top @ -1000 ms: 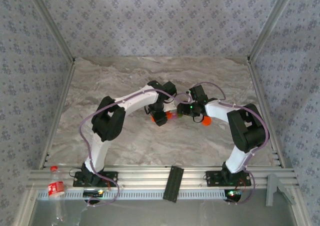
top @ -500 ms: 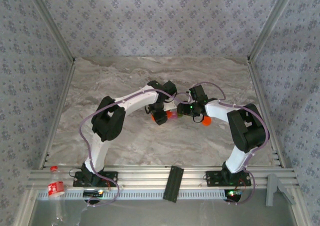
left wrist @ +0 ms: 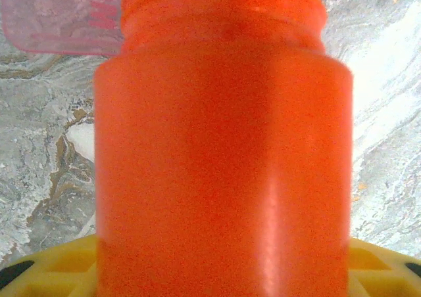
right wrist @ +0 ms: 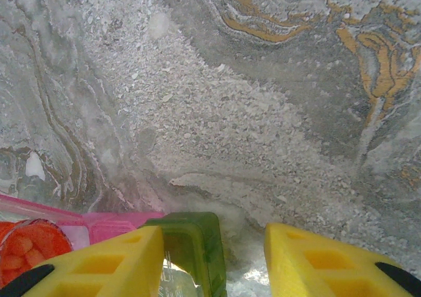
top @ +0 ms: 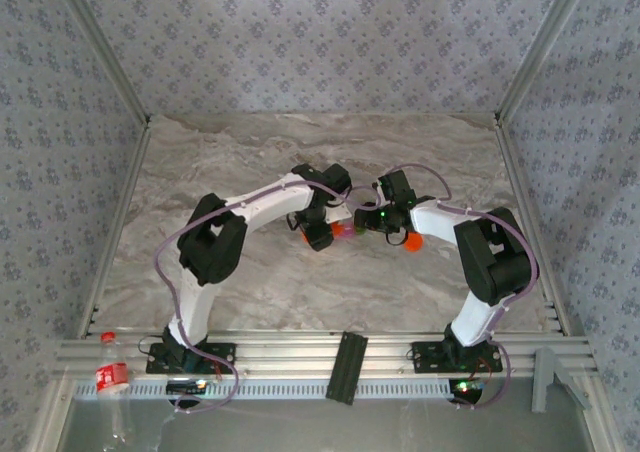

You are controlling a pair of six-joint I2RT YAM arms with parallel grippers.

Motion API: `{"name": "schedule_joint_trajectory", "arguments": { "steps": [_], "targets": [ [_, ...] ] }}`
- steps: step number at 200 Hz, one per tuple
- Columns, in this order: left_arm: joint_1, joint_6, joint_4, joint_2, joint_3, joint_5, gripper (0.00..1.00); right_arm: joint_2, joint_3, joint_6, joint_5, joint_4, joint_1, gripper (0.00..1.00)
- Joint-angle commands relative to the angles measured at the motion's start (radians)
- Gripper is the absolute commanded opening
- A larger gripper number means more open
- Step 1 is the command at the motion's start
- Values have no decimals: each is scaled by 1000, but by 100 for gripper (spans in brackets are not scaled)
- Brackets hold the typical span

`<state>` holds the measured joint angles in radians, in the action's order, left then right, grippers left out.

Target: Sort the pills into containers

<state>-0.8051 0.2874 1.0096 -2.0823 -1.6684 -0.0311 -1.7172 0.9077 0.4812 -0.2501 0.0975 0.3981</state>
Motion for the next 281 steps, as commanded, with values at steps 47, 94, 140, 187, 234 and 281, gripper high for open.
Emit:
{"name": "schedule_joint_trajectory", "arguments": {
  "steps": [47,94,140,187,234,281],
  "targets": [
    [9,-8,-78,116,97,44,0,-15,25,-6,28,63,8,46],
    [16,-26,-166,166,175,58,0,-12,39,-6,30,75,8,47],
    [29,-47,-271,216,249,102,0,0,50,-3,30,87,8,47],
    [44,-62,-365,263,324,168,0,30,67,-5,29,113,7,52],
    [59,-85,-521,358,446,231,0,85,80,0,30,155,-5,57],
    [79,-120,-736,492,598,287,0,159,84,5,49,207,-34,64]
  ]
}}
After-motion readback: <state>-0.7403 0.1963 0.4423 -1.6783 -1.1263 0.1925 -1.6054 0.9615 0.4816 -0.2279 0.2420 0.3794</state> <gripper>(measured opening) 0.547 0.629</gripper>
